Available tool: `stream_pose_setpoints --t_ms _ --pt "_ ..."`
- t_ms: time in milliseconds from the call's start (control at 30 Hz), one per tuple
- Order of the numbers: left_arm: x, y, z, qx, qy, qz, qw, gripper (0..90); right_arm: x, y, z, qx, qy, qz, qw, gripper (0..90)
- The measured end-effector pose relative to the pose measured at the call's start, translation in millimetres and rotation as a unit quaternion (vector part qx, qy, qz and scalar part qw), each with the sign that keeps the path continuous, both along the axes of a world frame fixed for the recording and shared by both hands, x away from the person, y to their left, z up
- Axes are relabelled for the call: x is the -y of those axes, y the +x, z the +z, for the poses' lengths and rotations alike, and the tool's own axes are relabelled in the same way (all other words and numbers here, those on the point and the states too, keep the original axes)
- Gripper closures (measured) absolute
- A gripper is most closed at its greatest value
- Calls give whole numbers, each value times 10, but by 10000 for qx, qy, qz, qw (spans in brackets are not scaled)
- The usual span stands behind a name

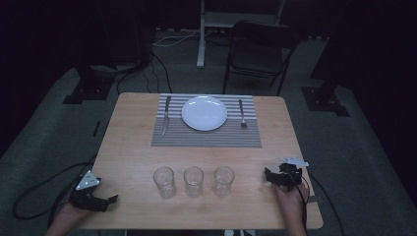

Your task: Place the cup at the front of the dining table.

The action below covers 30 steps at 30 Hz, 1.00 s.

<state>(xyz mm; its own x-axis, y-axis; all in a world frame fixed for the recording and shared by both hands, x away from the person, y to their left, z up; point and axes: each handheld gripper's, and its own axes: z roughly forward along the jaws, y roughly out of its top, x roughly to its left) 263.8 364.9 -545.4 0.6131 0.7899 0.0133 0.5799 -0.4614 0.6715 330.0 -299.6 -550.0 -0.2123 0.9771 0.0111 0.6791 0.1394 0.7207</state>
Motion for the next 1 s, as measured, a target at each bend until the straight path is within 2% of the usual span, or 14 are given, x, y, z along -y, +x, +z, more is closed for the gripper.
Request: stream_pose_setpoints --t_ms 367,633,733,800,1000 --pt "-6 9 -13 70 -46 -93 9999 2 0 0 0 0 -2 1 10000 123" --pt "10 16 7 7 11 -306 9995 15 0 0 0 1 -3 1 10000 123" --pt "44 27 22 -88 -59 -405 9991 15 0 0 0 0 -1 -2 10000 123" --pt "75 28 36 -63 -33 -474 9989 24 0 0 0 1 -1 1 10000 123" --pt "166 62 97 -73 -192 -632 9978 42 -1 -2 -1 2 -2 -9 10000 124"
